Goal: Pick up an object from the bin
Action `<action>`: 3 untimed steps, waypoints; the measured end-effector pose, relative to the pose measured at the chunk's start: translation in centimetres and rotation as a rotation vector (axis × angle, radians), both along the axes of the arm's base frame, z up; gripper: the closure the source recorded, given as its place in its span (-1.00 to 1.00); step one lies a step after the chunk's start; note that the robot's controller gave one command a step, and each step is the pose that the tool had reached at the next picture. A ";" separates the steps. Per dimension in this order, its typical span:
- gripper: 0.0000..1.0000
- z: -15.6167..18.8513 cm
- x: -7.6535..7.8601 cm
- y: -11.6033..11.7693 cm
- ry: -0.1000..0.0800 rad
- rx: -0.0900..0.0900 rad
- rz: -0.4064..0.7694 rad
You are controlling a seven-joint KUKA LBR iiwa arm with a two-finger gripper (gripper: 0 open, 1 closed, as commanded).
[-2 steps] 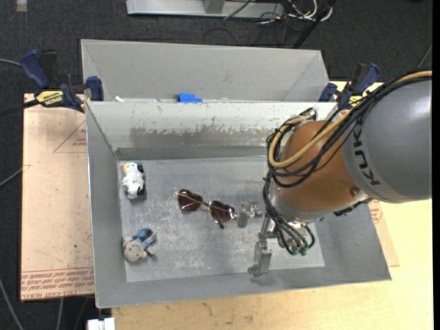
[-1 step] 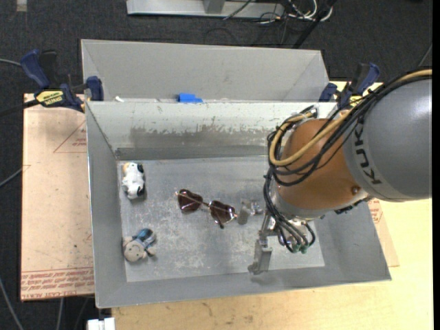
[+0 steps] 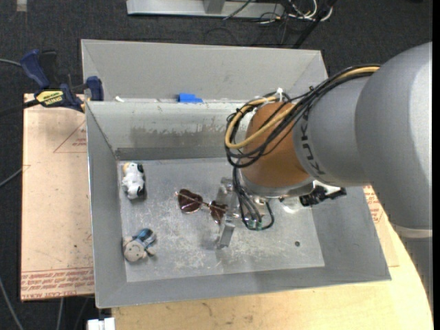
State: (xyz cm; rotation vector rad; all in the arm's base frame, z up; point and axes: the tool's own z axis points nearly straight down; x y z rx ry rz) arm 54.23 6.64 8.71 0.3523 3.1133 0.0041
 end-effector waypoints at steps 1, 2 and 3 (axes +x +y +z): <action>-1.00 2.8 2.4 0.6 0.009 -0.002 0.188; -1.00 4.0 2.6 1.2 0.004 -0.001 0.147; -1.00 -1.9 5.2 2.4 0.006 0.000 0.033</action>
Offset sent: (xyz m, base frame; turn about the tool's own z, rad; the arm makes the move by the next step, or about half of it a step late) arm 0.0228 0.0207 0.0129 0.1983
